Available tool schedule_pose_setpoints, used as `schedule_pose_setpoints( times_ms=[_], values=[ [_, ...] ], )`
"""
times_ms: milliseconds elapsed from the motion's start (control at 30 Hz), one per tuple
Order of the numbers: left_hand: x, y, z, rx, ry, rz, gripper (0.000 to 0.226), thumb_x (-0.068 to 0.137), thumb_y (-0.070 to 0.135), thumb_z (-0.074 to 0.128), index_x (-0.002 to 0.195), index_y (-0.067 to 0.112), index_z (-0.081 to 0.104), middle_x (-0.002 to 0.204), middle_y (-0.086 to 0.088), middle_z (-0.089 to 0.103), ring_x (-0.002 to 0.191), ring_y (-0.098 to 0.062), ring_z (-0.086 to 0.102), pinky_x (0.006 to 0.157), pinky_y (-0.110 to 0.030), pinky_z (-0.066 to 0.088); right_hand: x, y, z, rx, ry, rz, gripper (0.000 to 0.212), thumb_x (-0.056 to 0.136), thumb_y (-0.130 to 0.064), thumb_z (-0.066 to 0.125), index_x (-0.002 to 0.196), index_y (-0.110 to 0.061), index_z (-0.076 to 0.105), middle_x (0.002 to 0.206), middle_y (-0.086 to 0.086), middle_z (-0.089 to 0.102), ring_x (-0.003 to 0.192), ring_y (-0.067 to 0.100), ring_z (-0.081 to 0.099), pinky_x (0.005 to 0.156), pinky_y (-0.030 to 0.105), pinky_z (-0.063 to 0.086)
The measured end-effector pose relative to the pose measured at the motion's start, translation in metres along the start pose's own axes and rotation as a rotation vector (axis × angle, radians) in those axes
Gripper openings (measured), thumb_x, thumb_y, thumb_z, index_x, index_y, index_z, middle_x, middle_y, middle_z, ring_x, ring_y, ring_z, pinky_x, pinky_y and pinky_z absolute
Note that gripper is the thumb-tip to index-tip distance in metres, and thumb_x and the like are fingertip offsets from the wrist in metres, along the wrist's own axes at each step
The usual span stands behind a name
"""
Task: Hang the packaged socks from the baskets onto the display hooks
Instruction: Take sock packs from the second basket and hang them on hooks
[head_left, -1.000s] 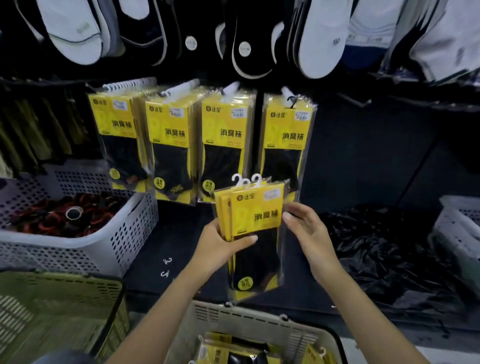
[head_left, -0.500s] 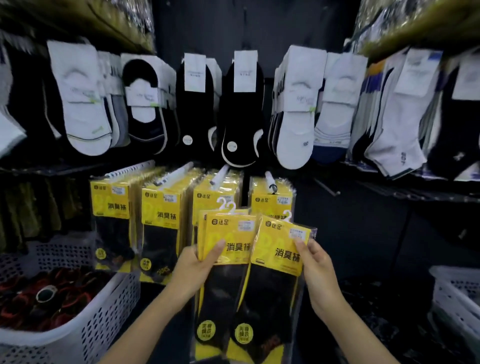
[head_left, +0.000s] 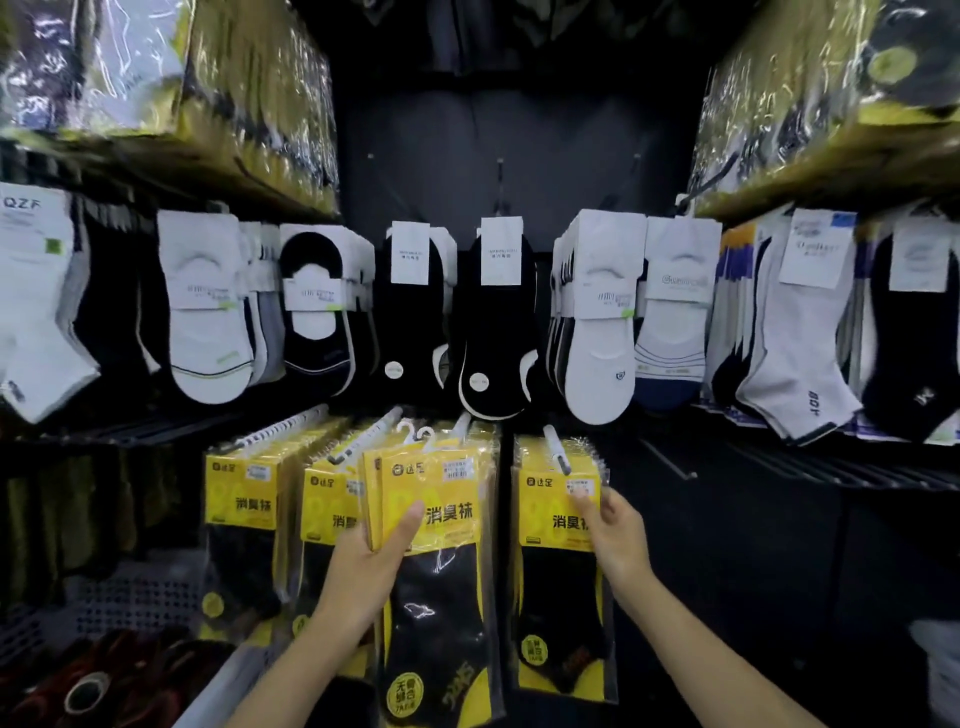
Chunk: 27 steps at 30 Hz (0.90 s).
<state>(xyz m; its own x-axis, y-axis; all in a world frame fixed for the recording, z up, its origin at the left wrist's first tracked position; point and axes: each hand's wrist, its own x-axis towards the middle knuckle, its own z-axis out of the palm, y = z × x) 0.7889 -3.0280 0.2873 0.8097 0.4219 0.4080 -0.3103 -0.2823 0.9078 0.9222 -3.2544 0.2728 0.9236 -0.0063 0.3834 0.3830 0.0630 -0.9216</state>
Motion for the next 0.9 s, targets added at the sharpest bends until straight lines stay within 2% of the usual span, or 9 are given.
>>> schedule_pose_setpoints(
  times_ms=[67, 200, 333, 367, 433, 500, 667, 800, 900],
  values=[
    [-0.002, -0.002, 0.002, 0.001, 0.005, -0.021, 0.037, 0.074, 0.057, 0.059, 0.056, 0.026, 0.054, 0.053, 0.007, 0.047, 0.046, -0.004, 0.044, 0.046, -0.009, 0.038, 0.005, 0.005, 0.002, -0.078, 0.088, 0.007, 0.004, 0.086, -0.027, 0.068, 0.085, -0.024, 0.067, 0.084, -0.003, 0.074, 0.078, 0.009, 0.070, 0.065, 0.021, 0.052],
    [-0.007, -0.006, 0.008, -0.019, -0.010, -0.051, 0.038, 0.079, 0.051, 0.062, 0.053, 0.025, 0.053, 0.050, 0.006, 0.042, 0.047, -0.005, 0.043, 0.047, -0.012, 0.034, 0.011, 0.006, 0.006, -0.278, 0.284, 0.032, 0.025, 0.080, -0.038, 0.073, 0.090, -0.018, 0.061, 0.083, -0.008, 0.064, 0.081, 0.014, 0.063, 0.058, 0.020, 0.043],
    [-0.013, -0.009, 0.014, -0.019, -0.030, -0.078, 0.047, 0.086, 0.036, 0.063, 0.041, 0.024, 0.058, 0.034, 0.013, 0.044, 0.034, 0.004, 0.044, 0.039, -0.005, 0.032, 0.001, 0.009, 0.002, -0.347, 0.356, 0.076, 0.045, 0.079, -0.026, 0.075, 0.113, -0.010, 0.050, 0.112, 0.005, 0.051, 0.090, 0.018, 0.056, 0.064, 0.026, 0.044],
    [-0.014, -0.011, 0.016, -0.026, -0.034, -0.087, 0.041, 0.086, 0.036, 0.063, 0.047, 0.025, 0.066, 0.034, 0.013, 0.046, 0.035, 0.005, 0.046, 0.040, -0.005, 0.033, -0.004, 0.009, 0.000, -0.343, 0.362, 0.080, 0.047, 0.080, -0.025, 0.075, 0.115, -0.008, 0.050, 0.116, 0.007, 0.048, 0.090, 0.017, 0.055, 0.064, 0.025, 0.043],
    [-0.018, -0.010, 0.021, -0.050, -0.048, -0.122, 0.021, 0.085, 0.039, 0.063, 0.075, 0.024, 0.073, 0.045, 0.010, 0.060, 0.047, 0.006, 0.057, 0.047, -0.004, 0.040, -0.018, 0.008, 0.000, -0.269, 0.318, 0.060, 0.040, 0.083, -0.025, 0.072, 0.113, -0.009, 0.051, 0.115, 0.007, 0.051, 0.085, 0.012, 0.054, 0.063, 0.019, 0.042],
    [-0.022, -0.010, 0.028, -0.086, -0.050, -0.153, 0.014, 0.084, 0.041, 0.064, 0.085, 0.028, 0.071, 0.058, 0.007, 0.068, 0.058, 0.008, 0.063, 0.051, -0.003, 0.043, -0.036, 0.001, 0.003, -0.141, 0.187, 0.068, 0.026, 0.087, -0.030, 0.065, 0.106, -0.015, 0.055, 0.109, 0.004, 0.058, 0.088, 0.011, 0.058, 0.068, 0.017, 0.044],
    [-0.031, -0.002, 0.056, -0.128, -0.059, -0.258, 0.021, 0.073, 0.047, 0.073, 0.079, 0.027, 0.070, 0.077, 0.010, 0.074, 0.076, -0.005, 0.068, 0.064, -0.019, 0.048, -0.071, -0.024, 0.012, 0.035, -0.185, 0.092, 0.028, 0.084, -0.040, 0.061, 0.104, -0.021, 0.063, 0.102, 0.000, 0.069, 0.095, 0.013, 0.067, 0.081, 0.023, 0.054],
    [-0.036, 0.002, 0.072, -0.148, -0.127, -0.232, 0.028, 0.067, 0.053, 0.072, 0.080, 0.028, 0.071, 0.074, 0.014, 0.074, 0.070, 0.001, 0.069, 0.061, -0.015, 0.048, -0.079, -0.029, 0.005, 0.144, -0.215, 0.103, 0.019, 0.085, -0.024, 0.066, 0.103, -0.019, 0.068, 0.102, -0.003, 0.074, 0.094, 0.009, 0.069, 0.073, 0.019, 0.055],
    [-0.033, 0.002, 0.070, -0.124, -0.146, -0.244, 0.036, 0.080, 0.058, 0.055, 0.074, 0.024, 0.068, 0.058, 0.010, 0.068, 0.056, -0.004, 0.065, 0.053, -0.010, 0.043, -0.077, -0.028, -0.006, 0.198, -0.149, 0.160, 0.017, 0.088, -0.020, 0.063, 0.104, -0.017, 0.067, 0.098, -0.001, 0.075, 0.091, 0.014, 0.071, 0.071, 0.022, 0.056]
  ],
)
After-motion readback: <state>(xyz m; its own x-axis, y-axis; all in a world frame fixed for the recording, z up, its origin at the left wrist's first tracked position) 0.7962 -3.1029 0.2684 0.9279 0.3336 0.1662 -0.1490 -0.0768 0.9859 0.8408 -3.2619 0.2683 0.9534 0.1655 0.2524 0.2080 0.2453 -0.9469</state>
